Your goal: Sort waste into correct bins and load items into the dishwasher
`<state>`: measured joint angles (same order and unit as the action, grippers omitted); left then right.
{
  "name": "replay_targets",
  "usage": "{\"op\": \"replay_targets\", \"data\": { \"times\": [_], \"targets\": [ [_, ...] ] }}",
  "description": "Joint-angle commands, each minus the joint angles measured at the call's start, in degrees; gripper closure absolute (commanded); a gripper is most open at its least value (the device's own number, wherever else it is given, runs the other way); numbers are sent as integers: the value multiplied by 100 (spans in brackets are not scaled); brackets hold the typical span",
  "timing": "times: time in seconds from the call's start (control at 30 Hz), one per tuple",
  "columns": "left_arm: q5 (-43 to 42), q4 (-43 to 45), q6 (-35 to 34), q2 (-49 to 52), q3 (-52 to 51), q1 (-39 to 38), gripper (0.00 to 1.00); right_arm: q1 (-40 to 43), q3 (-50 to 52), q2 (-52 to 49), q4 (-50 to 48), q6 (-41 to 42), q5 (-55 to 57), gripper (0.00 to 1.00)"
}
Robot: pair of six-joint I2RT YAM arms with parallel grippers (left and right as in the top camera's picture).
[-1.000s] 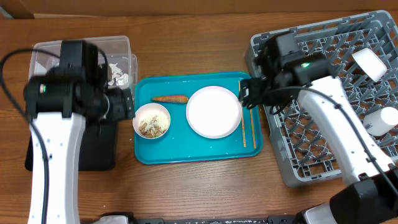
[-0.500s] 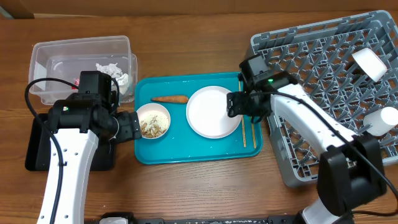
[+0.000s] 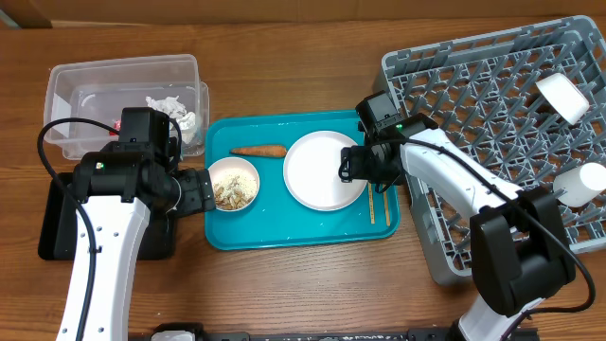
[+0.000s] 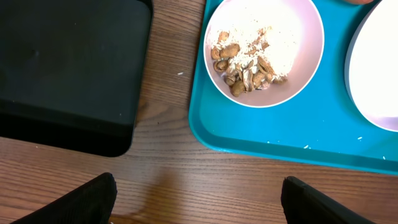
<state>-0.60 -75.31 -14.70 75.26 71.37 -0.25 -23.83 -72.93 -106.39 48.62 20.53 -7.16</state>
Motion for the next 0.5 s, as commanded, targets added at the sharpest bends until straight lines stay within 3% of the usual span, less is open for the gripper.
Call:
{"op": "replay_targets", "data": {
  "times": [0.0, 0.47],
  "targets": [
    [11, 26, -76, -57, -31, 22, 13, -22, 24, -26, -17, 57, -61, 18],
    [-48, 37, -76, -57, -31, 22, 13, -214, 24, -26, -76, 76, -291, 19]
  ]
}}
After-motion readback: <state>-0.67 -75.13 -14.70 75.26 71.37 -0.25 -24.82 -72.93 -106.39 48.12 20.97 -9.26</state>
